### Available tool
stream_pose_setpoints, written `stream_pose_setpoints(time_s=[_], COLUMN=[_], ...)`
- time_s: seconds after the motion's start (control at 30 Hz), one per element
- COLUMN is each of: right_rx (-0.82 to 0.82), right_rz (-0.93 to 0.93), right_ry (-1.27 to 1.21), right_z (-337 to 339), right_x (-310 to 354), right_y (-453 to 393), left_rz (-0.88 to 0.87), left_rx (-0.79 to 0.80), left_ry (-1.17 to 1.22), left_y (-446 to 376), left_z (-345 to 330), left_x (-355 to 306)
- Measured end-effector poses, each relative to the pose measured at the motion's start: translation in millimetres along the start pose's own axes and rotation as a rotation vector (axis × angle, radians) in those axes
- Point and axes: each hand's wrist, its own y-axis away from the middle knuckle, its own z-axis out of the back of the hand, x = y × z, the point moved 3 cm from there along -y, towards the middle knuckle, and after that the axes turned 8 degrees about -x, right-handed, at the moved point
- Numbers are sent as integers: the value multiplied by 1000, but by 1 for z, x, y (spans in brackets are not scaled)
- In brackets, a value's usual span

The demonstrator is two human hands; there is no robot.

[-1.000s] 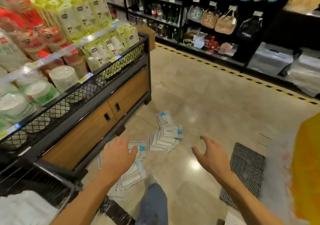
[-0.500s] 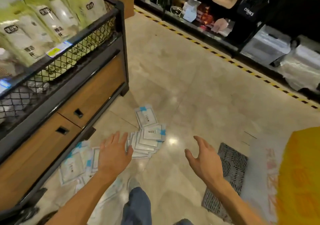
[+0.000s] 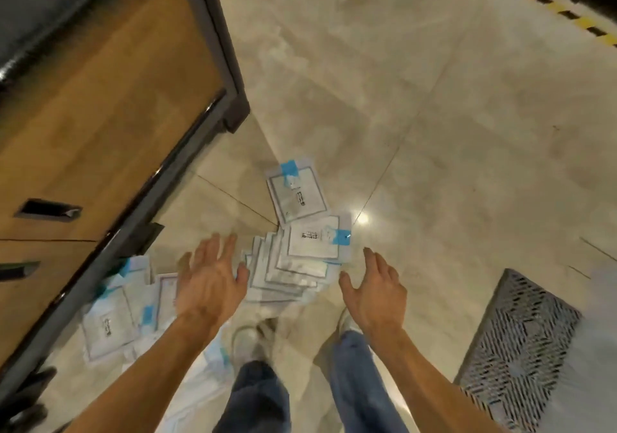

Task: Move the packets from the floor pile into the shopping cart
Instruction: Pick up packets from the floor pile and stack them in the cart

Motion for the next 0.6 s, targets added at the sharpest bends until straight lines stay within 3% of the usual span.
stream_pose_setpoints(time_s=[0.13, 0.3, 0.47, 0.6], right_rx=[51, 116, 117, 141], right_rz=[-52, -211, -638, -903], right_ry=[40, 23, -241, -401], right_z=[-110, -251, -350, -388], right_x=[-15, -28, -30, -33], right_y=[-73, -138, -180, -206], left_rz=[-42, -14, 75, 332], left_rx=[-41, 84, 45, 40], left_ry=[-12, -15, 244, 436], left_y=[-91, -200, -273, -321], left_z=[-96, -225, -303, -332], left_x=[-11, -18, -32, -56])
